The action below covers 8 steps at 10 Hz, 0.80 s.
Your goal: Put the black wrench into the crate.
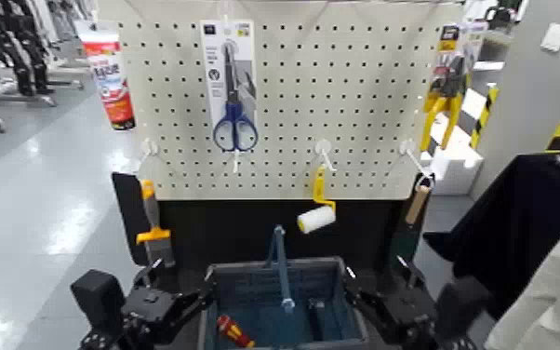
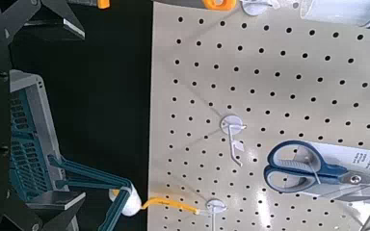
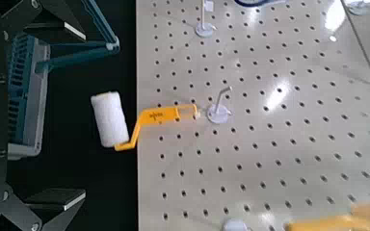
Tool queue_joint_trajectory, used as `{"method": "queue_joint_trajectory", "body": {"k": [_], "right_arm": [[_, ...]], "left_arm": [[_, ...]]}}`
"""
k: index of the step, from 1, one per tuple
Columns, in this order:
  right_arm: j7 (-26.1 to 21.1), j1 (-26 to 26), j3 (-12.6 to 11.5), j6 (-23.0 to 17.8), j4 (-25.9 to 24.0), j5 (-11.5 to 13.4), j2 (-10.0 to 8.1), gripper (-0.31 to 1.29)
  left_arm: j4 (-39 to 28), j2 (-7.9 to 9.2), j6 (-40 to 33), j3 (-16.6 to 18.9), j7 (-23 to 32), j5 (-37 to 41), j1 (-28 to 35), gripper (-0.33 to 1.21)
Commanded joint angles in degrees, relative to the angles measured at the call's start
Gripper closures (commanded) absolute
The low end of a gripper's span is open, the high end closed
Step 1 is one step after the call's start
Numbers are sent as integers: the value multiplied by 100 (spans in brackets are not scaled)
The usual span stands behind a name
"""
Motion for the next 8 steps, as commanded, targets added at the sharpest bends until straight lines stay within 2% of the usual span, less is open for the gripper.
{"method": "queue_joint_trajectory", "body": {"k": [1, 3, 5, 8], "right_arm": [[-660, 674, 109, -480, -425, 283, -26, 17], [-791, 1043, 82, -735, -584, 371, -61, 17], [-1090, 1377, 91, -744, -786, 485, -78, 18], [-1284, 1816, 153, -700, -1041, 556, -70, 19]], "left_arm": [[0, 0, -3, 43, -9, 3, 15, 13], [-17, 0, -3, 69, -18, 12, 59, 13], [-44, 0, -3, 104, -18, 12, 156, 13], [-88, -18, 6, 157, -18, 12, 279, 14]]}}
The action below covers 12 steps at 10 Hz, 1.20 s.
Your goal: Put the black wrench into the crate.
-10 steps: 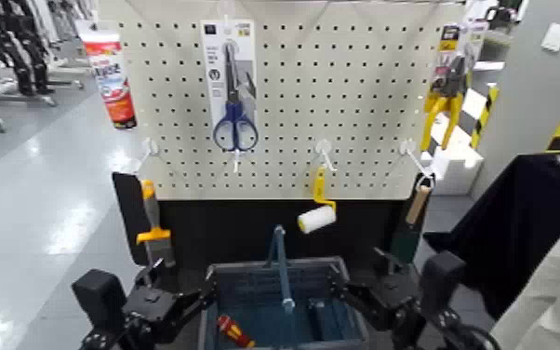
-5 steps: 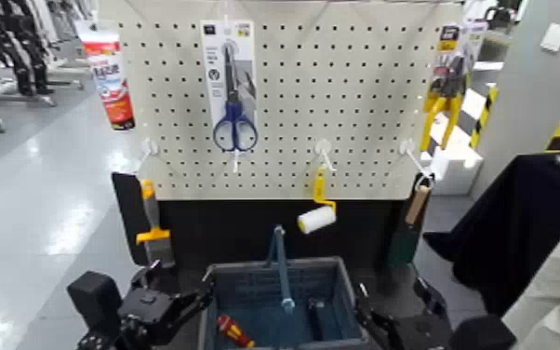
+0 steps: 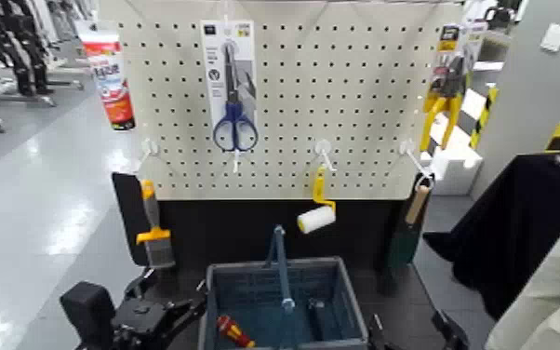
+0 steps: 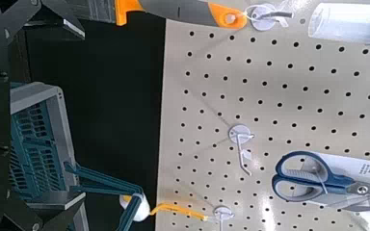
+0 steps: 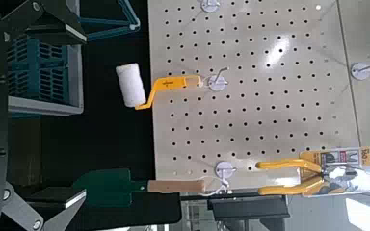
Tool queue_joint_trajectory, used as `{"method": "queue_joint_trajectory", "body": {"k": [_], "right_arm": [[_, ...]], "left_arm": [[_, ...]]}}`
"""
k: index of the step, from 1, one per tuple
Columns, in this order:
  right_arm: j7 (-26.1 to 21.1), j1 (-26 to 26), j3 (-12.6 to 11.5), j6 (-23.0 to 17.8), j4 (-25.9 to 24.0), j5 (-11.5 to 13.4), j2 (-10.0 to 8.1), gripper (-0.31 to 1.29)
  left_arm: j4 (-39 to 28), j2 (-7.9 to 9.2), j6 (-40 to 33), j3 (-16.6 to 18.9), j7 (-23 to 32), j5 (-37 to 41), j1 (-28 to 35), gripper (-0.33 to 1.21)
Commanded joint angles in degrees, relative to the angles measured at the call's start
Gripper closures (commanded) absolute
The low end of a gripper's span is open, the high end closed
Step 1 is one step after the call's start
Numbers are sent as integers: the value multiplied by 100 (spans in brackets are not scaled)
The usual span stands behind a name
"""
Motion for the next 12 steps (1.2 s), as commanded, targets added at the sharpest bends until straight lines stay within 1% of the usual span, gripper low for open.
{"method": "queue_joint_trajectory", "body": {"k": [1, 2, 8, 10, 12], "right_arm": [[-115, 330, 67, 19, -205, 49, -21, 19], [-264, 382, 111, 28, -231, 49, -38, 20], [-291, 382, 111, 45, -240, 128, -30, 20], [-370, 382, 128, 63, -275, 208, -30, 15], [-361, 382, 128, 116, -293, 216, -38, 14]], "left_arm": [[-45, -28, 17, 44, 0, 0, 102, 14], [-62, -28, 34, 61, 0, -9, 119, 14], [-62, -37, 52, 35, 9, -9, 128, 14], [-62, -28, 52, 35, 9, -17, 128, 13], [-62, -37, 52, 35, 9, -17, 128, 13]]}}
